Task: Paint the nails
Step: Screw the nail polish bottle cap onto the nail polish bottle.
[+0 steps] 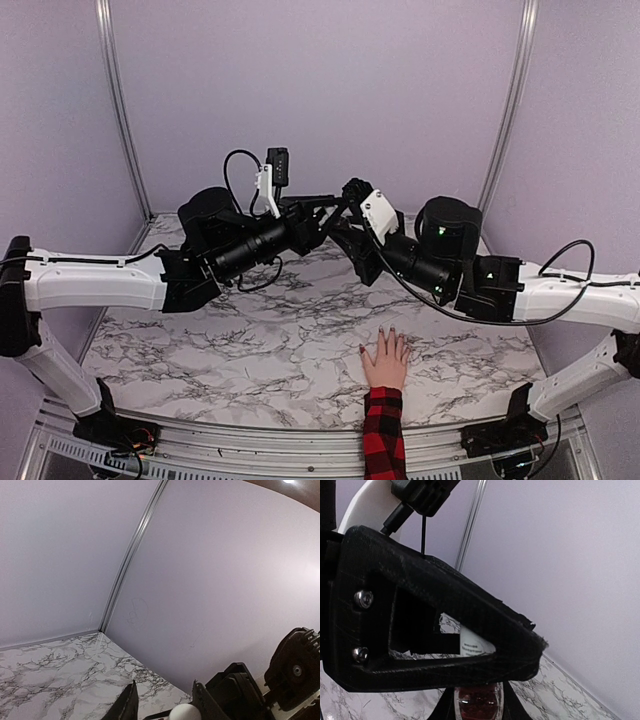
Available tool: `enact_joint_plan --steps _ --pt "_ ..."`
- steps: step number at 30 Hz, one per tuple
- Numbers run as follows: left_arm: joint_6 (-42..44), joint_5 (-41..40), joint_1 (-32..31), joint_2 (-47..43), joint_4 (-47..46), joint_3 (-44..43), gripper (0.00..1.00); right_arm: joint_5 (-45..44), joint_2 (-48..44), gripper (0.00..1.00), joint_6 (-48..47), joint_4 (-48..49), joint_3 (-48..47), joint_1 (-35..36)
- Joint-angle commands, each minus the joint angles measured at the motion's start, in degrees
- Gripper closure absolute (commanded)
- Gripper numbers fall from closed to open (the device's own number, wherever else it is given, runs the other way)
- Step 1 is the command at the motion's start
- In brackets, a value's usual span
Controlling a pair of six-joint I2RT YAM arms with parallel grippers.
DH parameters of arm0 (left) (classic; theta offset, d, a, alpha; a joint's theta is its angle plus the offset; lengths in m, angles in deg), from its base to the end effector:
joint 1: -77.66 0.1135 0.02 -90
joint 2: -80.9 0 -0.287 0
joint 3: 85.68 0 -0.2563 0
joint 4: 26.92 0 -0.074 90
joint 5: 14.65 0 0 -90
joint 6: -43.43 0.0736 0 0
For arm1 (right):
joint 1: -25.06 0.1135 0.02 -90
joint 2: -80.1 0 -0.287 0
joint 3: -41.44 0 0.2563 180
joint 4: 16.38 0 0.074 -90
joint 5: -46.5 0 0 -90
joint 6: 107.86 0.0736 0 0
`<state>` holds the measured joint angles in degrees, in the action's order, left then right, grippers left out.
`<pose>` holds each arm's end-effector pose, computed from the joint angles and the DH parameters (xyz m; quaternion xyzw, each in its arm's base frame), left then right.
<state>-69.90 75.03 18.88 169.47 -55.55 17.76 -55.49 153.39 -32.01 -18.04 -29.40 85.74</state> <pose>0.2103 -0.3461 0.3893 0.1798 0.5698 -0.5254 0.6058 0.1794 0.2882 0.3670 -0.3858 0.6215 0.1974 0.6527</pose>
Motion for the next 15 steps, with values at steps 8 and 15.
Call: enact_joint_plan --steps 8,15 --pt "-3.13 -2.79 -0.19 0.81 -1.33 -1.02 0.9 -4.95 -0.78 1.0 -2.49 0.9 -2.04 1.36" --pt "-1.64 3.3 -0.19 0.4 -1.75 0.62 1.0 3.31 -2.59 1.0 -2.21 0.97 -1.46 0.84"
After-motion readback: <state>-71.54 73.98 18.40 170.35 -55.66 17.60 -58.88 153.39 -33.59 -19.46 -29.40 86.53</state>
